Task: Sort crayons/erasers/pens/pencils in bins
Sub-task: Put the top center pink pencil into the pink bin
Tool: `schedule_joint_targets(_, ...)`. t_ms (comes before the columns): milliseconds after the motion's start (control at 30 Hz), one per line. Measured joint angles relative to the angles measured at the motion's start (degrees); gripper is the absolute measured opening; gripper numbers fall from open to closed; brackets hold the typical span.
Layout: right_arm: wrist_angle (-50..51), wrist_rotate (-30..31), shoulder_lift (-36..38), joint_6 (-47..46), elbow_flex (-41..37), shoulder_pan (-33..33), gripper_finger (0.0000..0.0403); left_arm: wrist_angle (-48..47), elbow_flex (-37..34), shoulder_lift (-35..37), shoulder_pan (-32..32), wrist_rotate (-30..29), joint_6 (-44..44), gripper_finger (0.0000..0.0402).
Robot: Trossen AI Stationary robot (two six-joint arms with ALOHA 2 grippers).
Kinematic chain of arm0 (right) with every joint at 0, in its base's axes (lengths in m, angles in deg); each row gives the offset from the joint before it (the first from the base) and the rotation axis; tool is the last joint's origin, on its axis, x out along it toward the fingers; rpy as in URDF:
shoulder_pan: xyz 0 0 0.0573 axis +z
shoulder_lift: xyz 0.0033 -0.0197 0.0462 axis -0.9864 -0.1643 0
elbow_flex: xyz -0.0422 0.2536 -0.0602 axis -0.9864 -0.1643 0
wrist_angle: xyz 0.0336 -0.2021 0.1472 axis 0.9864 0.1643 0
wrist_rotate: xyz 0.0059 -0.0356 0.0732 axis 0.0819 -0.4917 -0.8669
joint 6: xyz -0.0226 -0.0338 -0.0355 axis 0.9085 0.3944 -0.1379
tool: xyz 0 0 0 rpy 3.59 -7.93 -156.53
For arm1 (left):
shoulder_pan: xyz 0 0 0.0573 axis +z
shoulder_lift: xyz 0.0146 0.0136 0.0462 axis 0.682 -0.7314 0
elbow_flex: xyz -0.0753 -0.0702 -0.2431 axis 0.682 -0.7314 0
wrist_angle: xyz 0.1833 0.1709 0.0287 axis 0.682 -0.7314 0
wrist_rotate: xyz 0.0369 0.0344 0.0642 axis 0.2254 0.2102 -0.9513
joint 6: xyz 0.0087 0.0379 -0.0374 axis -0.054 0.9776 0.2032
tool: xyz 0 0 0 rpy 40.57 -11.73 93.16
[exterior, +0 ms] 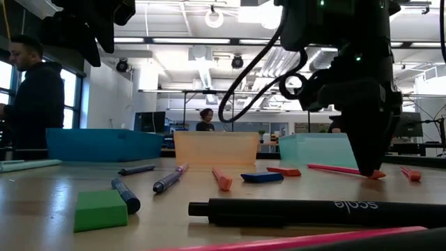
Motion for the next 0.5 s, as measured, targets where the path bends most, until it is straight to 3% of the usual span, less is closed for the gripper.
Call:
schedule_joint_targets(300,-7.5,-3.2,1.1,-4.0,-6.2,-0.3,0.0168,-0.2,0.0,0.0,0.0,0.7,0.0,0.0165)
schedule_joint_targets(500,-6.9,-3.2,2.8,-6.6,-6.8,-0.9,0.0112,-0.2,0.0,0.0,0.0,0.8,1.1,0.0165)
